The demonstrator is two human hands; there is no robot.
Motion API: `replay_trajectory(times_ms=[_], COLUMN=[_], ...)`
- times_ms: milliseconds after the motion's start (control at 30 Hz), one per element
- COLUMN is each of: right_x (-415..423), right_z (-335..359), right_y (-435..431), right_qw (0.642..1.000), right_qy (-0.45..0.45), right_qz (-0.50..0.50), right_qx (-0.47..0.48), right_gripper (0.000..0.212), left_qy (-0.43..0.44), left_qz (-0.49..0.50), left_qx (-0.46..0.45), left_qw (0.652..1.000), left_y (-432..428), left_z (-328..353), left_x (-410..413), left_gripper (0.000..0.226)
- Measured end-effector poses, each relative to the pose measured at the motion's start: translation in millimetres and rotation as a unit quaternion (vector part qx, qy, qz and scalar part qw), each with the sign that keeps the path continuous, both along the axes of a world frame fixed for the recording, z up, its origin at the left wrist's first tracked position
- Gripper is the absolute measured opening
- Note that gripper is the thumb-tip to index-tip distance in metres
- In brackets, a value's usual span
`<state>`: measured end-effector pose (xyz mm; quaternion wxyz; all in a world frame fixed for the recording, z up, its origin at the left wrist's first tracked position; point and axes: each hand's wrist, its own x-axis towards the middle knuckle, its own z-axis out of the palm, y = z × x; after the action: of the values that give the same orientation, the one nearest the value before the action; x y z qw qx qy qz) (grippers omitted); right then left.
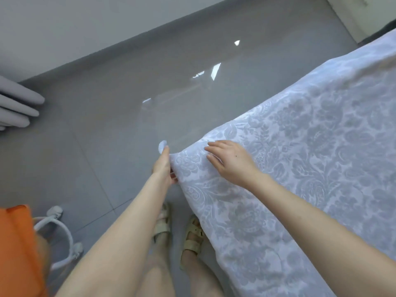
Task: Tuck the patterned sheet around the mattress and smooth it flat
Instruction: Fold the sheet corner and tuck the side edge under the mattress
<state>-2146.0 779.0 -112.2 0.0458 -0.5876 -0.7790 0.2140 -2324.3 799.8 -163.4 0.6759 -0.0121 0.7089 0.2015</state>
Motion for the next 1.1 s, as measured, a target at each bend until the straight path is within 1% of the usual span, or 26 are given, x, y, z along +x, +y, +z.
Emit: replay_trajectory(times_ms=[67,167,233,267,333,400,467,567,700,767,833,900,967,1033,1067,1100], right_x=[-12.0,-27.8,-38.2,-43.3,-50.4,-55.1,-58.6,-61.8,-68.8,-66.7,-57.6,-41.9,-27.2,-19.3,-16.0,-13.3], right_z=[-19.5,-40.8,-48.9,-52.2,-58.4,-64.7,-66.6,-66.6,-66.8,-60.2,-40.7,-12.2,20.3,44.9,51.7,56.9], right_y=[27.9,59.1,76.3,84.6,99.3,109.6,114.6,119.8,128.9,128.5,122.7,111.9,100.9,95.2,95.3,97.0], right_qw=[0.999,0.979,0.951,0.935,0.903,0.881,0.863,0.842,0.815,0.815,0.834,0.858,0.875,0.884,0.884,0.880], right_qy=[-0.017,-0.105,-0.153,-0.169,-0.183,-0.175,-0.172,-0.167,-0.166,-0.150,-0.115,-0.074,-0.038,-0.021,-0.022,-0.025], right_qz=[0.030,0.096,0.125,0.124,0.098,0.070,0.063,0.051,0.047,0.043,0.030,0.000,-0.018,-0.008,-0.001,0.002], right_qx=[-0.034,-0.149,-0.237,-0.286,-0.375,-0.434,-0.471,-0.511,-0.553,-0.559,-0.539,-0.507,-0.482,-0.468,-0.467,-0.473], right_gripper=[0.032,0.036,0.040,0.046,0.058,0.065,0.068,0.071,0.075,0.076,0.073,0.069,0.071,0.069,0.066,0.064], left_qy=[0.004,0.063,0.090,0.091,0.076,0.057,0.051,0.037,0.029,0.014,-0.017,-0.081,-0.151,-0.213,-0.241,-0.257], left_qz=[-0.026,-0.053,-0.040,-0.035,-0.022,-0.005,0.012,0.032,0.043,0.030,0.014,-0.014,-0.062,-0.123,-0.140,-0.141], left_qx=[-0.013,-0.003,0.022,0.033,0.055,0.073,0.082,0.098,0.124,0.142,0.151,0.156,0.153,0.136,0.131,0.127], left_qw=[1.000,0.997,0.995,0.995,0.995,0.996,0.995,0.994,0.991,0.989,0.988,0.984,0.975,0.960,0.951,0.948], left_y=[12.0,15.5,11.2,8.7,3.8,0.4,-4.0,-7.9,-7.3,-7.2,-5.6,-6.5,-7.3,-8.0,-9.2,-9.5], left_z=[-10.7,-33.8,-44.7,-47.9,-51.6,-53.1,-54.2,-51.6,-45.4,-39.1,-26.1,-12.3,9.1,29.6,37.6,44.3], left_x=[1.8,-0.7,-4.6,-7.3,-12.6,-18.0,-20.9,-19.5,-17.6,-17.3,-13.9,-6.5,1.8,8.5,12.4,14.4], left_gripper=[0.017,0.003,0.013,0.016,0.014,0.011,0.017,0.035,0.041,0.045,0.044,0.039,0.043,0.051,0.054,0.053])
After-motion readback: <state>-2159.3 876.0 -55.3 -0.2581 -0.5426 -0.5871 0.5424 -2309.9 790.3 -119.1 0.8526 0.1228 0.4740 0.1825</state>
